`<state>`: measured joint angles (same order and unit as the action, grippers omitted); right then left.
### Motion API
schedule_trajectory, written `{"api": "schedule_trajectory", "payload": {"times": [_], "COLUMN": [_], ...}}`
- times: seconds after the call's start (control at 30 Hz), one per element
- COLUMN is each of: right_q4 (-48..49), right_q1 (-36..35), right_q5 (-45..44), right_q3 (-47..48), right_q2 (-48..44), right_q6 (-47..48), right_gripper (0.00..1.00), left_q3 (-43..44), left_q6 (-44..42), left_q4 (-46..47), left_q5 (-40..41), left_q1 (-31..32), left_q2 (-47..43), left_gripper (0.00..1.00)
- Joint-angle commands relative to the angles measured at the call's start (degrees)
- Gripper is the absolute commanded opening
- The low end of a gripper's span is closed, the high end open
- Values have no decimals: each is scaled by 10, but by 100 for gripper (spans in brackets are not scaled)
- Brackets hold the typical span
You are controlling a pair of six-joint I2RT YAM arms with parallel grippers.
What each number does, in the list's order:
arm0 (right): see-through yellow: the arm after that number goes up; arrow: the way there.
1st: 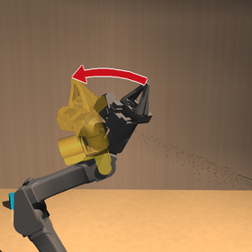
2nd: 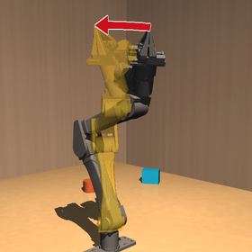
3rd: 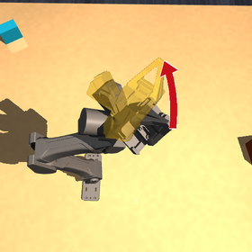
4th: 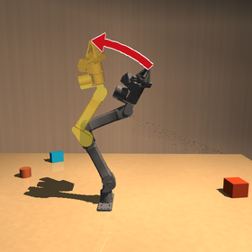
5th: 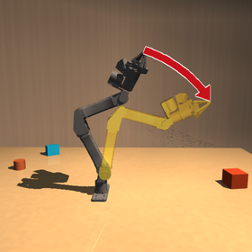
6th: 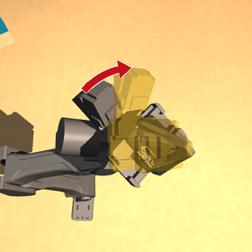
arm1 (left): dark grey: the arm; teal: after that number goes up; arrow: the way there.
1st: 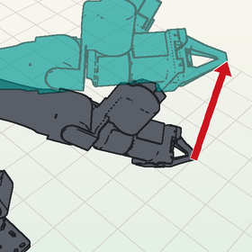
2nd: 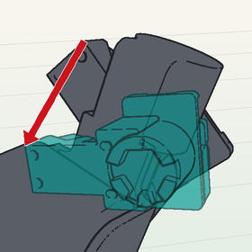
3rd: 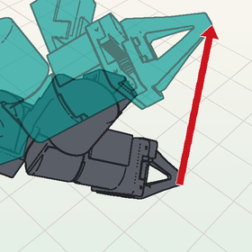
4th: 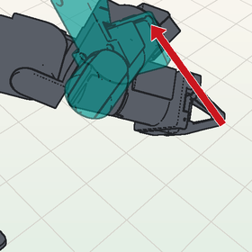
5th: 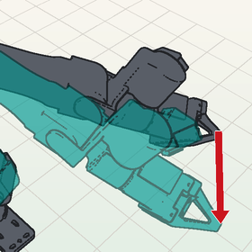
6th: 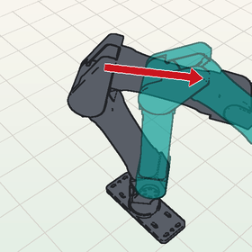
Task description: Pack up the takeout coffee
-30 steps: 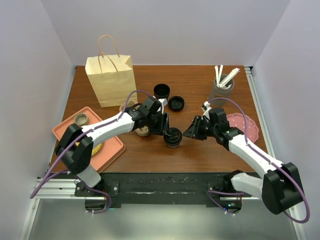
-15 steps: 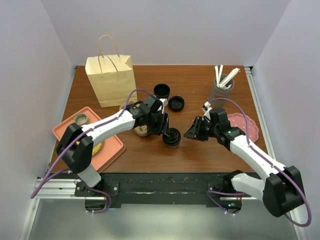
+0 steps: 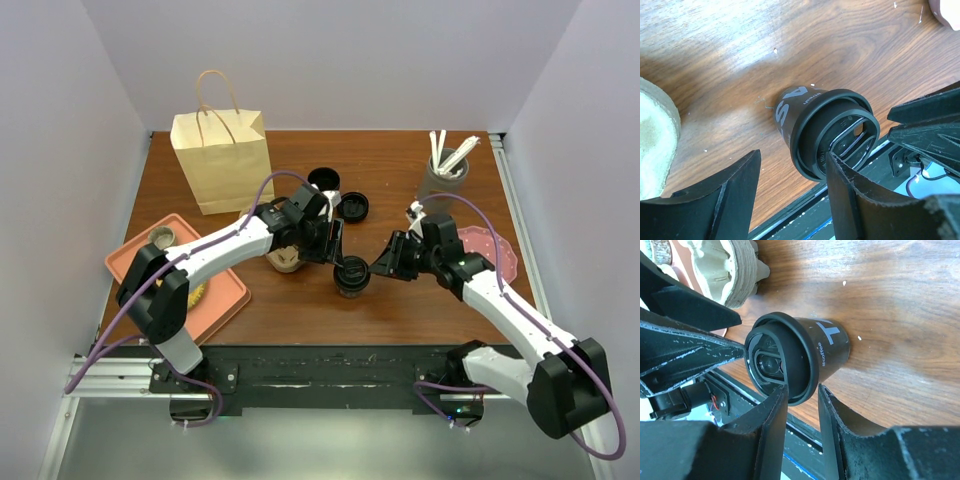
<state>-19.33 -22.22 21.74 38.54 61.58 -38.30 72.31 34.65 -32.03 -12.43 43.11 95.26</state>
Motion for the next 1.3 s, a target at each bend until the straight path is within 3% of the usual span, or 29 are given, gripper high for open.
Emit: {"api": "schedule_trajectory", "payload": {"times": [0.0, 0.53, 0.97, 1.27], "right_q4": [-15, 75, 130, 65], "right_q1": [-2, -37, -69, -68], "right_q5": [6, 64, 1, -85], "right_q3": [14, -77, -103, -160], "right_q2": [-24, -41, -16, -55], "right_q6": [8, -72, -114, -134], "right_gripper": [35, 37, 36, 25], "left_q3": [24, 18, -21, -59], "left_q6": [-21, -78, -69, -60], "left_q4": [18, 39, 45, 45], "left_q5": [-24, -23, -3, 17], "left_q1": [-4, -4, -4, -3], "left_q2": [-1, 24, 18, 15], "left_gripper": [59, 54, 50, 48]}}
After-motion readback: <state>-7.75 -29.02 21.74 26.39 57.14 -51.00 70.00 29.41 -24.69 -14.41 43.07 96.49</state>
